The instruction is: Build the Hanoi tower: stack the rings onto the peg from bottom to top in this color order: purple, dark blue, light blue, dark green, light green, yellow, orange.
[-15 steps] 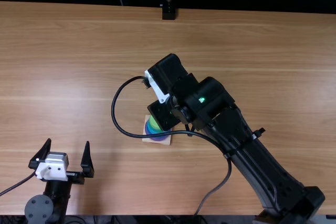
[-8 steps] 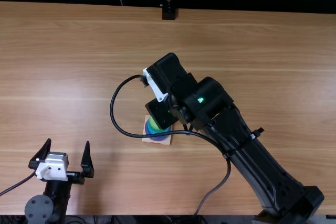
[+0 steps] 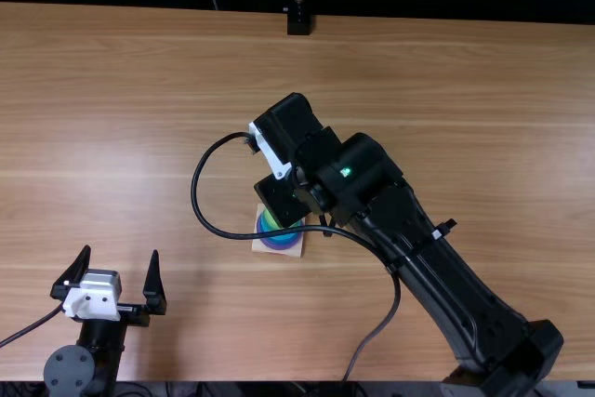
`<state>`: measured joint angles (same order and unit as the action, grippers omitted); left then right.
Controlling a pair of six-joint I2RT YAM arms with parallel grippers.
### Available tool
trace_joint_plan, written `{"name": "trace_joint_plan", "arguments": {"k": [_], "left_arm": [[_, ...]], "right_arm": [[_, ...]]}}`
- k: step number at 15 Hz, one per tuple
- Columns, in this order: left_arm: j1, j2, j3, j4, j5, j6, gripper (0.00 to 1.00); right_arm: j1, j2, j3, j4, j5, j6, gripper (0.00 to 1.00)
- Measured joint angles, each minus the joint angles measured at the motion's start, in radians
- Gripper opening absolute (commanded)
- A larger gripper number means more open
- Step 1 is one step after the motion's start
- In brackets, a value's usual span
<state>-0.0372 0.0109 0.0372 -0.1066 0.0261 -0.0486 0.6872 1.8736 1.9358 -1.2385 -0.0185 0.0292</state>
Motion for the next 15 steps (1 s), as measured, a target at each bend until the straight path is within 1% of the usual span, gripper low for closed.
{"name": "trace_joint_plan", "arguments": {"k": [8,9,10,11,14,15], "left_arm": [[0.0,0.0,0.0,0.0,0.0,0.0,1.0],[0.0,0.0,0.0,0.0,0.0,0.0,1.0],[0.0,0.0,0.0,0.0,0.0,0.0,1.0],[0.0,0.0,0.0,0.0,0.0,0.0,1.0],[0.0,0.0,0.0,0.0,0.0,0.0,1.0],[0.0,0.0,0.0,0.0,0.0,0.0,1.0]], "right_arm": [[0.0,0.0,-0.052,0.003,0.0,0.002,0.0],[0.0,0.0,-0.052,0.003,0.0,0.002,0.17],[0.0,0.0,-0.052,0.004,0.0,0.003,0.68],[0.0,0.0,-0.052,0.004,0.0,0.005,1.0],[0.016,0.0,-0.052,0.014,0.0,0.007,1.0],[0.02,0.0,-0.052,0.058,0.0,0.007,1.0]]}}
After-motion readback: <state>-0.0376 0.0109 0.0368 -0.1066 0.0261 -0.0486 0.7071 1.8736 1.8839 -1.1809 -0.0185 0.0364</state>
